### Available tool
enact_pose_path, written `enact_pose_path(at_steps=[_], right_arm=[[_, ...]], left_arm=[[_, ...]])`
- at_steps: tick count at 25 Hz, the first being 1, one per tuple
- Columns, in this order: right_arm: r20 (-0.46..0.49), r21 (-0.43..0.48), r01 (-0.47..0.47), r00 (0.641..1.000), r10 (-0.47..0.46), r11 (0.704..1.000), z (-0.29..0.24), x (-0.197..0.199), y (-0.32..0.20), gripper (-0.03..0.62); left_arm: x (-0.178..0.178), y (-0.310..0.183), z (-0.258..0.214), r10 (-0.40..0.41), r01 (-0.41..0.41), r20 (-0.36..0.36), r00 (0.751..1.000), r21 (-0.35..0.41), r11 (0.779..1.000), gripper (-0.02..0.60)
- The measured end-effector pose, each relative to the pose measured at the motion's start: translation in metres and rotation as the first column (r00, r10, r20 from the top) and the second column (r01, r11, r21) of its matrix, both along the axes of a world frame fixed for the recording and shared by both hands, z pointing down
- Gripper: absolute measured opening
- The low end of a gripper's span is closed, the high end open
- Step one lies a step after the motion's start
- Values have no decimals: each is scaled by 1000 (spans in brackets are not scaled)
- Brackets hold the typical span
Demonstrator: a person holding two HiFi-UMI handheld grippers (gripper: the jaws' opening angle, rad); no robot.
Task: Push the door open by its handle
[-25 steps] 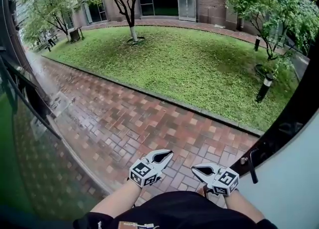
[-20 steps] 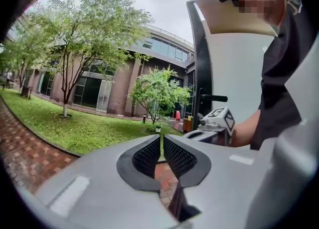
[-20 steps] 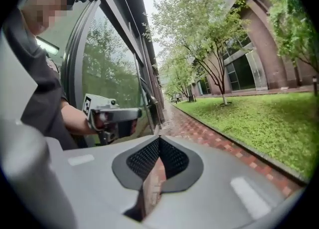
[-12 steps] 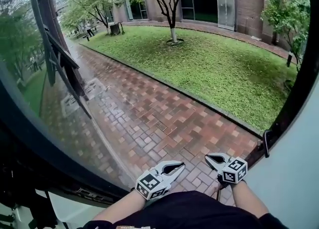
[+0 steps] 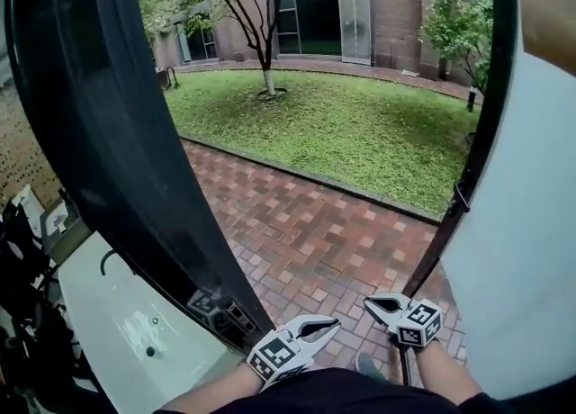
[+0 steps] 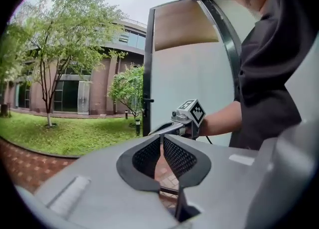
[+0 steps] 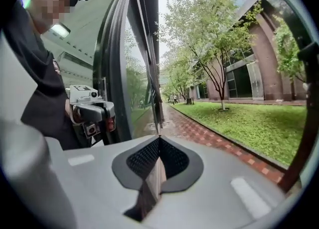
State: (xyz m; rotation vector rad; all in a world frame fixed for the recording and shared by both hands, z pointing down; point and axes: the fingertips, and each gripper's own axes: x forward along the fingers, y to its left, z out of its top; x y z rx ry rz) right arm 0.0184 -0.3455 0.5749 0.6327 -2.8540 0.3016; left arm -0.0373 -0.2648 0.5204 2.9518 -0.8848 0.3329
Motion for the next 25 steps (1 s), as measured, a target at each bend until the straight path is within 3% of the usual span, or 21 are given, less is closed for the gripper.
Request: enact_pose_path(at_steps=[6, 12, 16, 21, 25], right_arm=[[0, 28, -52, 999, 52, 998, -32, 9, 105, 0], [36, 81, -110, 994, 107, 991, -50, 51, 176, 0], [68, 54, -130, 990, 126, 990, -49, 98, 231, 0], [55, 46, -151, 987, 149, 987, -41, 141, 285, 0], [65, 28, -190, 980, 188, 981, -44, 155, 315, 0]], left_arm=[[-17, 76, -18, 15, -18, -42, 999, -71, 997, 21], [-25, 131, -23, -67, 63, -69, 995, -62, 996, 21], [7, 180, -12, -130, 118, -108, 986, -114, 987, 20], [70, 225, -1, -57, 40, -117, 992, -142, 989, 20], [77, 242, -15, -18, 4, -131, 991, -106, 994, 20]])
